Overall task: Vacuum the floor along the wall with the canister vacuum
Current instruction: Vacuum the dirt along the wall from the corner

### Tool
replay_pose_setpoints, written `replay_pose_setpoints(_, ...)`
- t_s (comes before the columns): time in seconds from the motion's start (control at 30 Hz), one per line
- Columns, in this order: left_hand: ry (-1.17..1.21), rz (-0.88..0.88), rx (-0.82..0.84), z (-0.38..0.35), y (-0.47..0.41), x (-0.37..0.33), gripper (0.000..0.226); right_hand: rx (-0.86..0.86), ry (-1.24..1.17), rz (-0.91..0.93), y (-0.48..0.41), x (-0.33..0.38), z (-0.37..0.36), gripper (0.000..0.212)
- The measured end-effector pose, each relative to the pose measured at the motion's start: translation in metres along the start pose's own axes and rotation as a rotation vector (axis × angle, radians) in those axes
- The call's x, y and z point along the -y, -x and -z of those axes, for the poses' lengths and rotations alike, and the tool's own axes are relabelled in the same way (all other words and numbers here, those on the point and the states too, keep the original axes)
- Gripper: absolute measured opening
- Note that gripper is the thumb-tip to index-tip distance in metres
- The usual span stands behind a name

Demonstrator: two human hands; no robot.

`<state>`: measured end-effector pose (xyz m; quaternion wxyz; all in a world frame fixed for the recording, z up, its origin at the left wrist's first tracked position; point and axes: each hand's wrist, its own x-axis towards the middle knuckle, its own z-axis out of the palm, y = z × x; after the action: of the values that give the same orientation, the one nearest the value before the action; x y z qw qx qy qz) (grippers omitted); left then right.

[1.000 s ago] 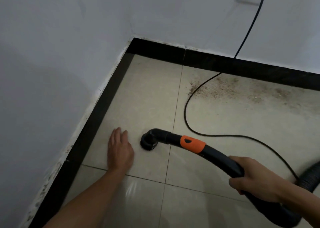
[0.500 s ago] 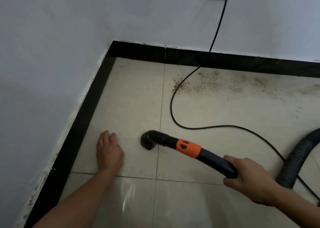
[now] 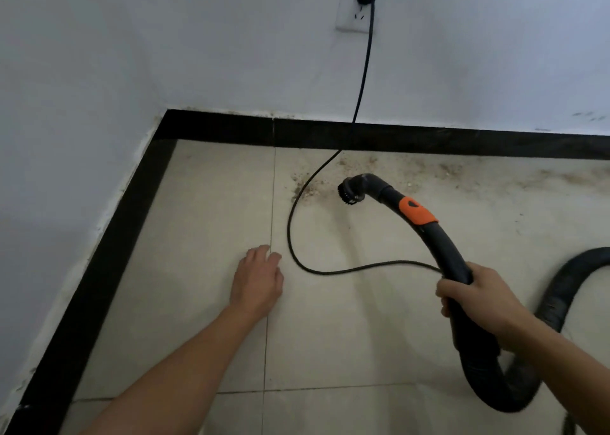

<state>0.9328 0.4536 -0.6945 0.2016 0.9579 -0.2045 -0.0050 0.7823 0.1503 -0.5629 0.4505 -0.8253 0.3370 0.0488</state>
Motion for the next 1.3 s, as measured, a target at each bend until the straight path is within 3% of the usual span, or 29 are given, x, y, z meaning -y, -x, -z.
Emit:
replay_pose_setpoints(0.1,-0.095,-0.211,0.124,-0.019,-0.022,-0.025,0.037,0.037,-0.075,-0.097,0.002,-0.013,-0.008,0.014)
replay_pose_setpoints(0.17,-0.197,-0.252,0.180,-0.029,-0.034,-0.029,0.038,0.090,-0.098,-0.114,0.008,-0.021,-0.017,0.015)
replay_pose_setpoints(0.27,-0.289,-0.110,0.162,-0.033,-0.042,-0.014,0.042,0.148,-0.111,-0.080,0.002,-0.014,-0.034,0.016)
replay_pose_setpoints(0.43,-0.175,0.067,0.029,-0.025,-0.028,0.028,0.057,0.149,-0.196,-0.068,-0.039,0.023,-0.063,0.014)
replay_pose_setpoints(0.57,-0.141,0.096,0.008,-0.026,-0.023,0.033,0.059,0.188,-0.137,-0.049,-0.038,0.019,-0.080,0.017)
replay_pose_setpoints(0.73,-0.120,0.114,-0.004,-0.026,-0.023,0.034,0.059,0.105,-0.131,-0.028,-0.055,0.035,-0.089,0.014)
replay_pose_setpoints(0.9,-0.117,0.115,0.001,-0.029,-0.024,0.038,0.059,0.208,-0.042,0.003,-0.040,0.029,-0.098,0.017)
replay_pose_setpoints(1.1,-0.121,0.119,-0.016,-0.032,-0.024,0.040,0.055,0.027,-0.134,-0.076,-0.082,0.055,-0.090,0.016)
replay_pose_setpoints(1.3,-0.156,0.163,-0.006,-0.037,-0.023,0.043,0.050,0.161,-0.149,-0.075,-0.075,0.056,-0.106,0.017)
